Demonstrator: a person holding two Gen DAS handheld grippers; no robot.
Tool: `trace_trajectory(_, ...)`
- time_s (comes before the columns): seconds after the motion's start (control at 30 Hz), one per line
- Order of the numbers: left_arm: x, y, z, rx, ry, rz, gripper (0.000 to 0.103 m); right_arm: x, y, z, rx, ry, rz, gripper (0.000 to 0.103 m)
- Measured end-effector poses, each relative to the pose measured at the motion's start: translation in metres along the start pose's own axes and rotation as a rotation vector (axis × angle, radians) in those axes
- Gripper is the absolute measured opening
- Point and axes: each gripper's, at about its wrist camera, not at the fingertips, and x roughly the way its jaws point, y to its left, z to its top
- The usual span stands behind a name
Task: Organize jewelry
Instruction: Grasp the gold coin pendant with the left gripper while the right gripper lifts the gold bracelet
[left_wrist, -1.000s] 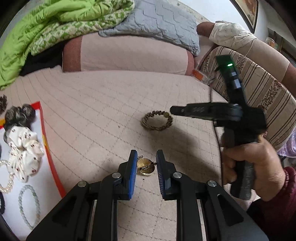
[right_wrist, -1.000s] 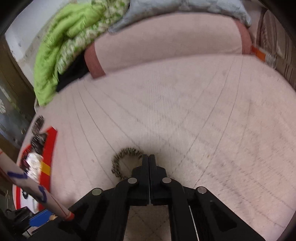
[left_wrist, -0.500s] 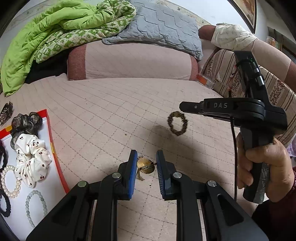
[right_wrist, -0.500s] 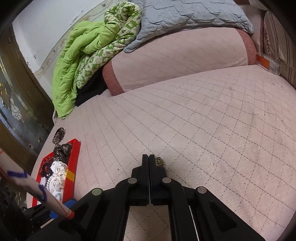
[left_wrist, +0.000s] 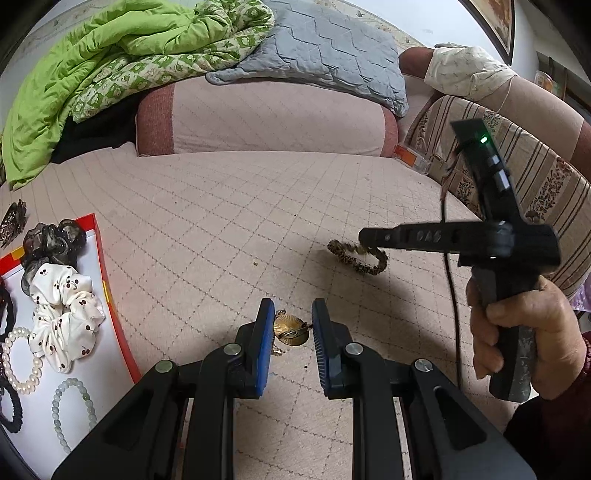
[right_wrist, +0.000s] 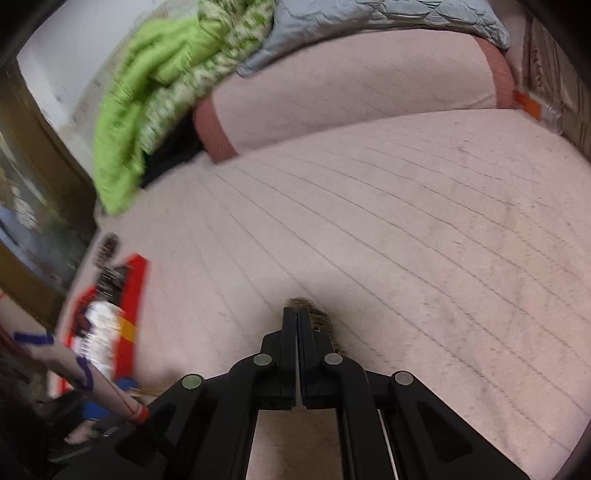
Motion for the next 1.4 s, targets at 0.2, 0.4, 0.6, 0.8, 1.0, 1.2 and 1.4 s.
trace_trajectory(0.2, 0.000, 0.000, 0.000, -0.003, 0.001, -0.003, 0.020, 0.006, 0.001, -0.002, -0.040, 0.036, -0.003, 0.029)
trace_trajectory(0.4, 0.003, 0.001, -0.001, -0.005, 0.006, -0.002, 0.020, 0.016, 0.011, -0.009, -0.118, 0.083, -0.036, 0.030)
trace_trajectory(0.6, 0.004, 0.000, -0.001, 0.001, 0.008, 0.000, 0.020, 0.027, -0.002, -0.013, -0.101, 0.150, -0.100, 0.030)
trace_trajectory(0.8, 0.005, 0.000, -0.001, 0.005, 0.003, 0.010, 0.020, 0.034, 0.007, -0.021, -0.189, 0.183, -0.166, 0.007)
trace_trajectory(1.0, 0.004, 0.003, 0.001, -0.005, -0.014, 0.035, 0.020, -0.005, 0.004, -0.007, -0.113, 0.027, -0.103, 0.007)
trace_trajectory(1.2, -0.001, 0.003, -0.001, 0.000, -0.034, 0.084, 0.020, -0.051, 0.028, -0.004, -0.112, -0.138, -0.078, 0.007)
trace_trajectory(1.4, -0.016, 0.002, -0.004, 0.007, -0.059, 0.116, 0.020, -0.077, 0.052, -0.012, -0.106, -0.218, -0.073, 0.007)
